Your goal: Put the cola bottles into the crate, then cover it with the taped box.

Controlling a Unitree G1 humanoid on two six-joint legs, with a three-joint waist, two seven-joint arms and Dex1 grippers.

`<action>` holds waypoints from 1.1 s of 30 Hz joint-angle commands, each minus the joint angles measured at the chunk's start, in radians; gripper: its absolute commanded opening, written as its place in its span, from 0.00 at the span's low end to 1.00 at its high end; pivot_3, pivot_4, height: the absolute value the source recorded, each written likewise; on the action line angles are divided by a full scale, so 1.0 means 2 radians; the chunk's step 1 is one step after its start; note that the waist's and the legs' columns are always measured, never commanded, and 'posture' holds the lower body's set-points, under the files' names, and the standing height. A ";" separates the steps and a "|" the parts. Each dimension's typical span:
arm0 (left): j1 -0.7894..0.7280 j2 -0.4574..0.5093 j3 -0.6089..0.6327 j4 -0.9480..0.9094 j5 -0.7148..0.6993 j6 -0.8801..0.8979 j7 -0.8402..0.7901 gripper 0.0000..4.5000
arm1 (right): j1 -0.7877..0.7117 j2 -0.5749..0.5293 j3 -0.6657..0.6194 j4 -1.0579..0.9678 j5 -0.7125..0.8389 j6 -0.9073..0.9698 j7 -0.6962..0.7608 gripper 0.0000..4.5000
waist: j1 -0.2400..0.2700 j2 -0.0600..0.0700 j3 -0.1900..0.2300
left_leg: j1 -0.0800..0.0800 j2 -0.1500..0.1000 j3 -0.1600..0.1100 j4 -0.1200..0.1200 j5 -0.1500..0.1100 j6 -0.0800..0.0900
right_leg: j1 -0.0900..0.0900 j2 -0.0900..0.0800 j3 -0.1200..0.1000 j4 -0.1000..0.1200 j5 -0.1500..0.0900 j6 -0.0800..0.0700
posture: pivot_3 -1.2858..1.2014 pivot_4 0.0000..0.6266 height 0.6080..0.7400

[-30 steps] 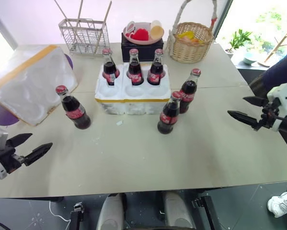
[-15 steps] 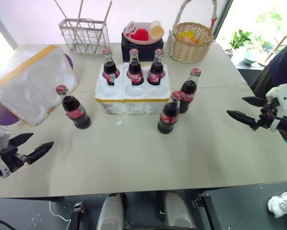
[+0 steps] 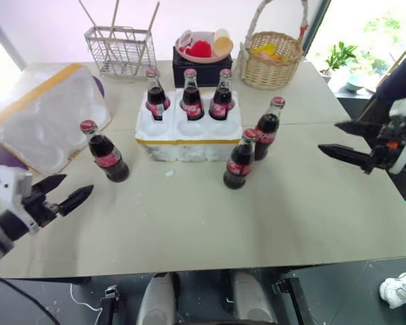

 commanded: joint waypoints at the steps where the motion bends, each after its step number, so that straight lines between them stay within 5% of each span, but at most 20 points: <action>1: -0.041 0.004 -0.032 0.021 0.012 -0.022 -0.004 0.99 | -0.010 -0.024 -0.037 -0.071 0.077 0.060 0.021 1.00 | 0.000 0.000 0.000 | 0.000 0.000 0.000 0.000 0.000 0.000 | 0.000 0.000 0.000 0.000 0.000 0.000 | 0.52 0.24 1.00; 15: -0.222 -0.018 -0.165 0.191 0.086 -0.100 -0.036 0.99 | -0.015 -0.022 -0.080 -0.210 0.242 0.159 -0.044 1.00 | 0.005 0.000 0.000 | 0.000 0.000 0.000 0.001 0.000 0.000 | 0.001 0.000 0.000 0.000 0.000 0.001 | 0.52 0.24 1.00; 20: -0.212 -0.005 -0.160 0.180 0.079 -0.095 -0.059 0.62 | -0.008 -0.016 -0.085 -0.218 0.255 0.155 -0.070 1.00 | 0.007 0.000 0.000 | 0.000 0.000 0.000 0.000 0.000 0.000 | 0.000 0.000 0.000 0.000 0.001 0.002 | 0.52 0.24 1.00; 27: -0.208 0.069 -0.126 0.078 -0.033 0.039 -0.130 0.62 | 0.009 -0.007 -0.090 -0.220 0.254 0.145 -0.093 1.00 | 0.009 -0.002 0.001 | 0.000 0.000 0.000 0.000 0.000 0.000 | 0.000 0.000 0.000 0.000 0.000 0.000 | 0.52 0.24 1.00; 33: -0.366 0.040 -0.145 0.123 -0.079 0.082 -0.111 0.62 | 0.018 0.005 -0.089 -0.229 0.258 0.139 -0.120 1.00 | 0.024 -0.002 0.001 | -0.001 0.000 -0.001 0.003 0.000 0.000 | 0.001 0.000 0.000 0.001 0.001 0.001 | 0.52 0.24 1.00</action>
